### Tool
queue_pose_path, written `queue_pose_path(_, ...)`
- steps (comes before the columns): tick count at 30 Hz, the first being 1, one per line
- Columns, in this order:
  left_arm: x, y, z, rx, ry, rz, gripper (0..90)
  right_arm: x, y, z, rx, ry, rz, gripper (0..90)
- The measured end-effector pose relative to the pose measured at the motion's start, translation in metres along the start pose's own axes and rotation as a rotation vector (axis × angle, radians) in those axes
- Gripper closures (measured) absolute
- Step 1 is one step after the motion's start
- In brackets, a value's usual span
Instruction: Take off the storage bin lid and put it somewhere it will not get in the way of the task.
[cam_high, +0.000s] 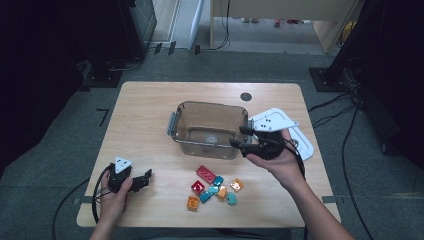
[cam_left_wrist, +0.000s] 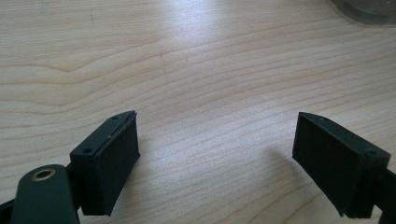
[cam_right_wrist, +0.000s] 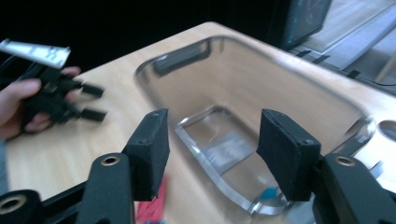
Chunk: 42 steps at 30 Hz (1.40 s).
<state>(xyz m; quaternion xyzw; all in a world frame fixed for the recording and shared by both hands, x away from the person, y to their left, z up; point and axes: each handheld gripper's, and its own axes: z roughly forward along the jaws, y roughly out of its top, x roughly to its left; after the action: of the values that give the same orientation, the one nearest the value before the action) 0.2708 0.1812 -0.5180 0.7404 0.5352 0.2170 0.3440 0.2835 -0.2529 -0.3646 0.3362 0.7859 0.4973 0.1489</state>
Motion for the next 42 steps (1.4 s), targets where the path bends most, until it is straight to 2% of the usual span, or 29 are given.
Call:
queue_pose_path(3, 0.0, 0.0, 0.0, -0.002, 0.0, -0.001, 14.6, 0.009, -0.017, -0.005, 0.014, 0.015, -0.023, 46.2)
queue_pose_path(8, 0.0, 0.0, 0.0, -0.002, -0.001, -0.002, 14.5, 0.018, -0.05, -0.007, 0.048, 0.011, -0.011, 48.6)
queue_pose_path(13, 0.0, 0.0, 0.0, -0.002, -0.001, -0.002, 14.6, 0.017, -0.088, 0.002, 0.101, -0.006, 0.017, 49.7)
queue_pose_path(16, 0.0, 0.0, 0.0, -0.002, -0.002, -0.003, 14.6, 0.015, -0.109, 0.01, 0.144, -0.033, 0.023, 49.8)
queue_pose_path(21, 0.0, 0.0, 0.0, -0.001, 0.0, 0.0, 14.5, 0.012, -0.134, 0.021, 0.192, -0.035, 0.054, 49.6)
queue_pose_path(26, 0.0, 0.0, 0.0, -0.001, 0.0, 0.0, 14.6, 0.017, -0.147, 0.028, 0.224, -0.027, 0.063, 48.5)
queue_pose_path(33, 0.0, 0.0, 0.0, 0.001, -0.003, 0.004, 14.6, 0.021, -0.152, 0.033, 0.245, -0.034, 0.048, 48.1)
queue_pose_path(36, 0.0, 0.0, 0.0, 0.001, -0.004, 0.005, 14.6, 0.022, -0.154, 0.033, 0.242, -0.026, 0.055, 49.2)
queue_pose_path(39, 0.0, 0.0, 0.0, 0.002, -0.003, 0.006, 14.5, 0.024, -0.155, 0.035, 0.258, -0.035, 0.025, 50.2)
queue_pose_path(42, 0.0, 0.0, 0.0, 0.002, -0.003, 0.006, 14.5, 0.025, -0.157, 0.035, 0.26, -0.027, 0.018, 52.1)
